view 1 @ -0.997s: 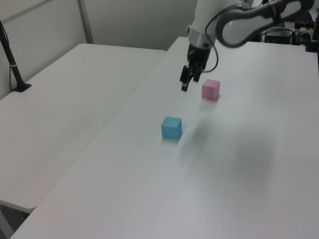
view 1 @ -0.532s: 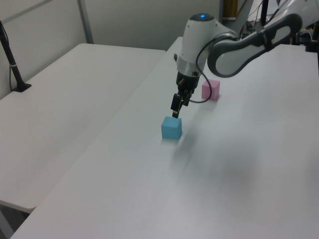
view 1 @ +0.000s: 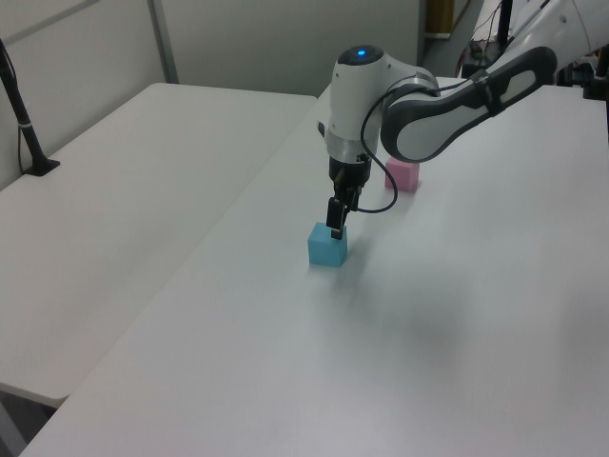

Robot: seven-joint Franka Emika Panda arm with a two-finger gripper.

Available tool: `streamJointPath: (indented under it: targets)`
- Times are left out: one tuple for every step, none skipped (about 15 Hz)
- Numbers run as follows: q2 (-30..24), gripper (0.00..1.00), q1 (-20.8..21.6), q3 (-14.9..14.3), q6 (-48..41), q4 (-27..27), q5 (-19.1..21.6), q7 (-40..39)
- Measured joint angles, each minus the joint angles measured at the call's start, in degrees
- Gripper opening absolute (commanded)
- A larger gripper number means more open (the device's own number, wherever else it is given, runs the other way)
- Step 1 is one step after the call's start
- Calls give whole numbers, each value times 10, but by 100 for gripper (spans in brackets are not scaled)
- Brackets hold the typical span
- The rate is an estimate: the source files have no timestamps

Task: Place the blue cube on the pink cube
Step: 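Move the open gripper over the blue cube and lower it, then close the gripper on the blue cube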

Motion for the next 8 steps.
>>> streamJointPath:
  targets:
    - [0,100,2,0,-14,8,0,0]
    - [0,100,4,2,-24,18,0,-1]
    - [0,100,4,5,-26,22,0,-2]
    - [0,100,4,8,-26,23,0,-2]
    - [1,100,5,11,-26,23,0,-2]
    - [2,100,7,13,-26,23,0,-2]
    - [5,100,10,13,-26,23,0,-2]
    - [8,100,13,14,-26,24,0,-2]
